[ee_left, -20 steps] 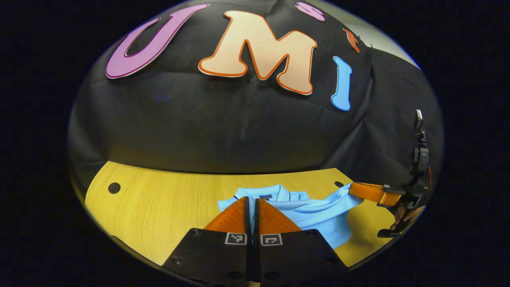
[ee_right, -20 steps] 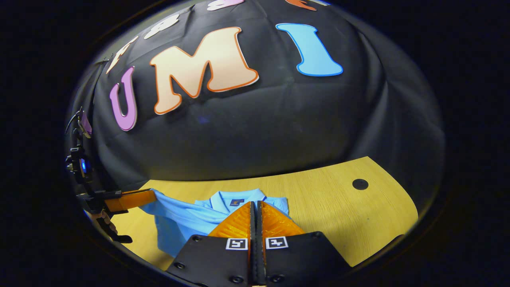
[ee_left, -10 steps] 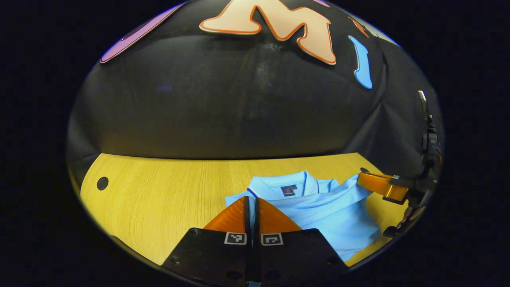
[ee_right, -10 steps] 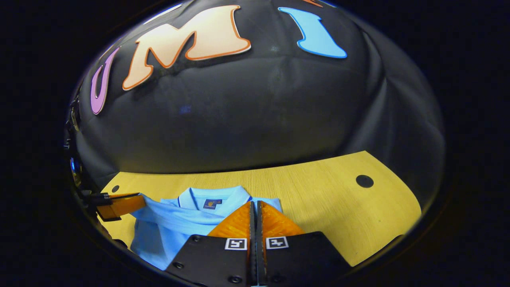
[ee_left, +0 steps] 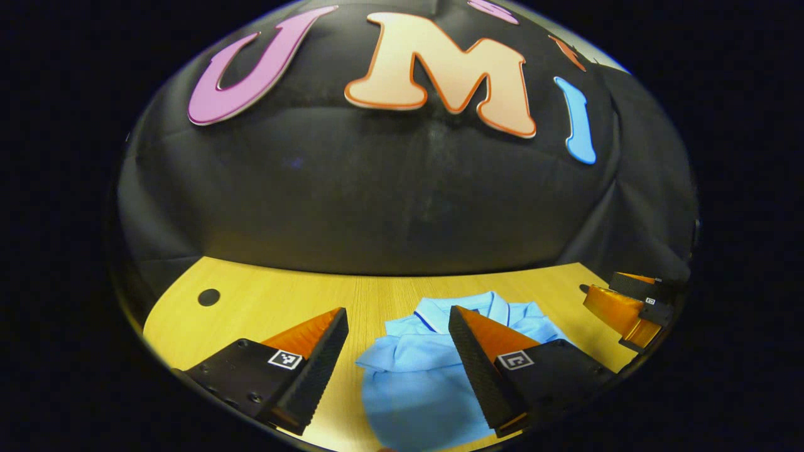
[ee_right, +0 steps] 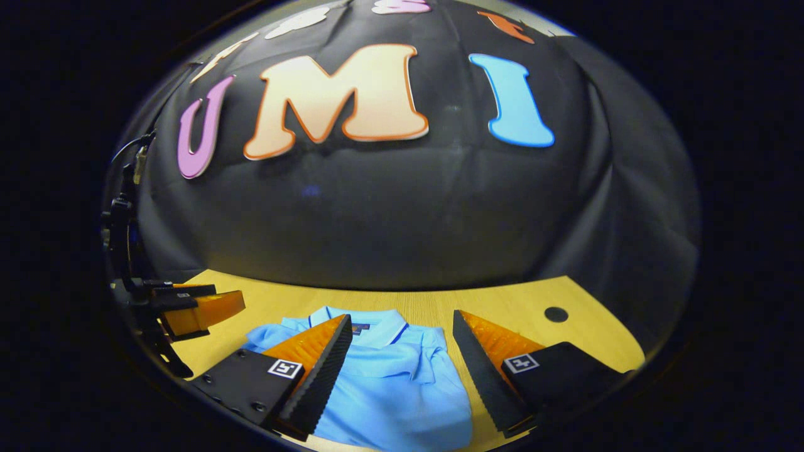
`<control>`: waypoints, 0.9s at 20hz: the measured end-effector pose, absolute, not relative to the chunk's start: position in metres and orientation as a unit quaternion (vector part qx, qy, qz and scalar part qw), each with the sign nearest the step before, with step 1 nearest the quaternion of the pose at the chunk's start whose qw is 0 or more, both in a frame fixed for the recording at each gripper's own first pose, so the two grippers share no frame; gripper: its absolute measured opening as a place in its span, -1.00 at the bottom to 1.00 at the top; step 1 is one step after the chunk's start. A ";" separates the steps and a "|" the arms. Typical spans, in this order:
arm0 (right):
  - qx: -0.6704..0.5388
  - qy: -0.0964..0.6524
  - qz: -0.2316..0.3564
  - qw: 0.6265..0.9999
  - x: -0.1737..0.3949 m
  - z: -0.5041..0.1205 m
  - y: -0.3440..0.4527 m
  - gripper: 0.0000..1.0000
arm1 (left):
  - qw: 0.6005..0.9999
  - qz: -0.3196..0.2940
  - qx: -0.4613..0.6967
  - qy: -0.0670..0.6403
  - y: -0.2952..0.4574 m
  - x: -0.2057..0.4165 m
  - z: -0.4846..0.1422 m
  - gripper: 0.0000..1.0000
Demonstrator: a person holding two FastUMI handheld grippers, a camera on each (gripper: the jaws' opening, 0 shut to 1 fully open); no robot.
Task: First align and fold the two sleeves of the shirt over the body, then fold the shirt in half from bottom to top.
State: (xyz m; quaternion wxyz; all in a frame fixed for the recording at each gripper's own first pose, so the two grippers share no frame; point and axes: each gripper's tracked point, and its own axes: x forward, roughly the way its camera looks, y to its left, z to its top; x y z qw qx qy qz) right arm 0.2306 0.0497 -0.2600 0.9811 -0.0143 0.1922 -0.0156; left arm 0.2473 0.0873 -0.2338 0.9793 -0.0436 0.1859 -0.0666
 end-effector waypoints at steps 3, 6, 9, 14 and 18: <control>-0.028 0.156 -0.004 0.987 0.187 -0.203 0.052 1.00 | 0.987 -0.058 -0.031 0.144 0.088 0.201 -0.186 0.92; -0.031 0.126 0.004 0.992 0.140 -0.159 0.052 0.99 | 0.992 -0.055 -0.023 0.115 0.083 0.149 -0.147 0.91; -0.013 0.102 0.009 0.995 0.092 -0.122 0.054 0.99 | 0.993 -0.053 -0.002 0.102 0.080 0.102 -0.122 0.91; -0.005 0.086 0.026 0.996 0.035 -0.098 0.058 1.00 | 0.994 -0.053 -0.001 0.097 0.072 0.045 -0.107 0.90; 0.004 0.084 0.029 0.996 0.016 -0.093 0.057 0.99 | 0.995 -0.052 0.002 0.090 0.067 0.025 -0.096 0.90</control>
